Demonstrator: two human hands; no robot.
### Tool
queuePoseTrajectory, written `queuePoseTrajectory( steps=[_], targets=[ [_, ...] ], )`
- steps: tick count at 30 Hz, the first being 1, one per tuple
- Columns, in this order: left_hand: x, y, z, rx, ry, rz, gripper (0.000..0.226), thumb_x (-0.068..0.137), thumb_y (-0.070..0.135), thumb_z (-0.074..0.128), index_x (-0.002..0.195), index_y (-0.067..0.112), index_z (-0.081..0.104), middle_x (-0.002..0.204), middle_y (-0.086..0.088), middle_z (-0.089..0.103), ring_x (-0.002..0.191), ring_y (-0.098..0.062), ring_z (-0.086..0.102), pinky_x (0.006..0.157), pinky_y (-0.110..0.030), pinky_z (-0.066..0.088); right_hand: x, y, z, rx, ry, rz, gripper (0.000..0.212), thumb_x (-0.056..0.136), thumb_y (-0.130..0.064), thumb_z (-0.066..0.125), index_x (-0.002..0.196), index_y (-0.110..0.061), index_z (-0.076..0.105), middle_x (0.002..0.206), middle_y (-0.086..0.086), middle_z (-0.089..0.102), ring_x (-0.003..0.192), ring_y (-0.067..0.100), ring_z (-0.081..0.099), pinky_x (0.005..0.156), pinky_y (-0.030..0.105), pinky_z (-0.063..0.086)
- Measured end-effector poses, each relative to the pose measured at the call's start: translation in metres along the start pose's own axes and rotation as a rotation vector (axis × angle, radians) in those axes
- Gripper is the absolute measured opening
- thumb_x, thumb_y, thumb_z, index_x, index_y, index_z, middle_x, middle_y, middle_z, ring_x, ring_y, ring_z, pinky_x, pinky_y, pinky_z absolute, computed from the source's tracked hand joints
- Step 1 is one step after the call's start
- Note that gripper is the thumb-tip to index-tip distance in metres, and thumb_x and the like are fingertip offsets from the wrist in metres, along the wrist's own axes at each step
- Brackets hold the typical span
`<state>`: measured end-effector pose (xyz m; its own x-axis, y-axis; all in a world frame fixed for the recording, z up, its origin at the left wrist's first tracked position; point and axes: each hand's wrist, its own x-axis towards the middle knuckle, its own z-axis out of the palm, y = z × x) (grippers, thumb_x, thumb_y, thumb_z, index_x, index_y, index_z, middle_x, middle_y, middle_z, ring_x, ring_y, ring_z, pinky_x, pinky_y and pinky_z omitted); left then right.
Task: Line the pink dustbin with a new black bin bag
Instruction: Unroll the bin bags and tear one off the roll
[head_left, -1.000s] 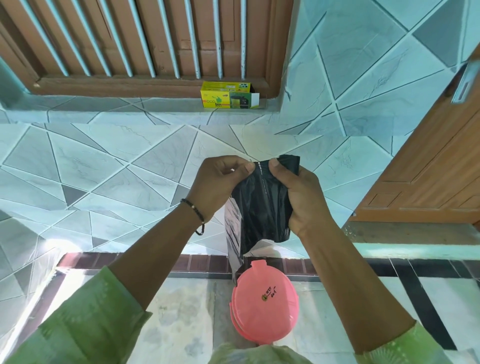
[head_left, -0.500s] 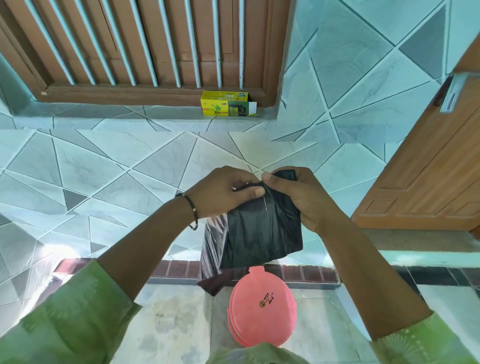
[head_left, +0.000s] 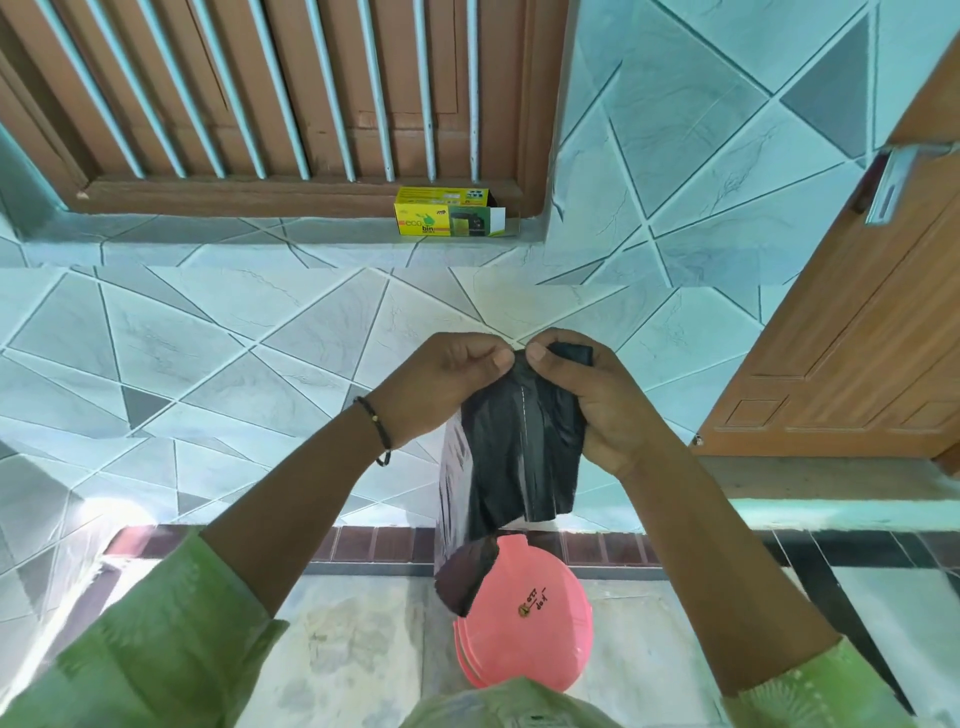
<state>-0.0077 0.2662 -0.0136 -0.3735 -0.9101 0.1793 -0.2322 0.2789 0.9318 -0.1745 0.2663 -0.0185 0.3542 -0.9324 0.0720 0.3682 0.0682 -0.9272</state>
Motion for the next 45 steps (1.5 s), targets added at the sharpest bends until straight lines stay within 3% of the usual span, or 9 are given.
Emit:
queuePoseTrajectory(
  steps=[4, 8, 10, 13, 15, 19, 25, 36, 45],
  targets=[
    [0.0, -0.002, 0.008, -0.175, 0.108, 0.029, 0.022, 0.091, 0.021, 0.048, 0.082, 0.015, 0.066, 0.067, 0.012, 0.064, 0.067, -0.004, 0.056, 0.062, -0.017, 0.046, 0.004, 0.007, 0.01, 0.311, 0.013, -0.017, 0.012, 0.082, -0.007, 0.057, 0.071, -0.011, 0.06, 0.066, 0.003, 0.064, 0.064, 0.018, 0.061, 0.064, 0.026, 0.055],
    [0.0, -0.008, 0.012, -0.065, 0.27, 0.034, 0.021, 0.087, 0.03, 0.05, 0.076, 0.025, 0.067, 0.068, 0.011, 0.064, 0.068, -0.006, 0.056, 0.067, -0.022, 0.046, 0.005, 0.013, 0.017, 0.258, 0.16, -0.011, 0.014, 0.086, -0.007, 0.056, 0.075, -0.012, 0.063, 0.069, 0.002, 0.065, 0.067, 0.017, 0.061, 0.068, 0.027, 0.053],
    [-0.002, -0.01, 0.01, 0.225, 0.32, 0.066, 0.023, 0.087, 0.033, 0.048, 0.071, 0.026, 0.062, 0.063, 0.011, 0.061, 0.063, -0.004, 0.054, 0.064, -0.025, 0.042, 0.004, 0.014, 0.017, 0.118, 0.237, -0.021, 0.013, 0.086, -0.008, 0.059, 0.074, -0.011, 0.064, 0.068, 0.002, 0.066, 0.067, 0.017, 0.061, 0.069, 0.028, 0.053],
    [-0.006, -0.009, 0.001, 0.58, 0.319, 0.082, 0.027, 0.087, 0.039, 0.043, 0.079, 0.023, 0.063, 0.068, 0.004, 0.065, 0.069, -0.017, 0.061, 0.067, -0.031, 0.048, 0.004, 0.008, 0.014, -0.443, 0.333, -0.147, 0.016, 0.083, -0.01, 0.064, 0.07, -0.019, 0.064, 0.069, -0.005, 0.065, 0.067, 0.006, 0.06, 0.073, 0.021, 0.049],
    [-0.008, -0.008, -0.004, 0.66, 0.313, 0.079, 0.029, 0.086, 0.044, 0.042, 0.082, 0.026, 0.064, 0.071, 0.002, 0.068, 0.072, -0.021, 0.062, 0.069, -0.033, 0.05, 0.005, 0.003, 0.014, -0.746, 0.345, -0.236, 0.018, 0.082, -0.012, 0.064, 0.068, -0.025, 0.062, 0.071, -0.014, 0.064, 0.067, -0.003, 0.058, 0.071, 0.011, 0.044],
    [-0.005, -0.003, -0.004, 0.633, 0.317, 0.092, 0.028, 0.087, 0.041, 0.042, 0.082, 0.026, 0.065, 0.07, 0.007, 0.064, 0.073, -0.02, 0.062, 0.07, -0.032, 0.05, 0.007, -0.002, 0.019, -0.877, 0.359, -0.277, 0.01, 0.083, -0.017, 0.062, 0.074, -0.021, 0.064, 0.072, -0.017, 0.062, 0.073, -0.001, 0.059, 0.07, 0.011, 0.042],
    [-0.01, -0.012, -0.038, 0.577, 0.443, 0.011, 0.024, 0.093, 0.019, 0.049, 0.073, 0.023, 0.062, 0.069, 0.006, 0.061, 0.065, 0.002, 0.055, 0.064, -0.002, 0.034, 0.01, -0.024, -0.008, -0.483, 0.566, -0.234, 0.022, 0.084, -0.015, 0.064, 0.065, -0.026, 0.062, 0.07, -0.006, 0.063, 0.072, 0.013, 0.058, 0.081, 0.039, 0.052],
    [-0.017, -0.023, -0.052, 0.586, 0.556, 0.031, 0.022, 0.093, 0.018, 0.048, 0.077, 0.02, 0.063, 0.073, 0.002, 0.064, 0.07, -0.007, 0.055, 0.066, 0.0, 0.035, 0.015, -0.02, -0.026, -0.051, 0.758, -0.303, 0.014, 0.085, -0.01, 0.062, 0.073, -0.016, 0.06, 0.073, 0.0, 0.06, 0.073, 0.015, 0.057, 0.079, 0.033, 0.052],
    [-0.026, -0.042, -0.07, 0.62, 0.638, 0.011, 0.025, 0.09, 0.028, 0.042, 0.082, 0.021, 0.064, 0.08, -0.001, 0.068, 0.076, -0.015, 0.06, 0.069, -0.015, 0.04, 0.019, -0.014, -0.058, 0.139, 0.842, -0.242, 0.018, 0.085, -0.008, 0.062, 0.069, -0.016, 0.06, 0.074, 0.003, 0.059, 0.07, 0.015, 0.057, 0.074, 0.032, 0.051]
  ],
)
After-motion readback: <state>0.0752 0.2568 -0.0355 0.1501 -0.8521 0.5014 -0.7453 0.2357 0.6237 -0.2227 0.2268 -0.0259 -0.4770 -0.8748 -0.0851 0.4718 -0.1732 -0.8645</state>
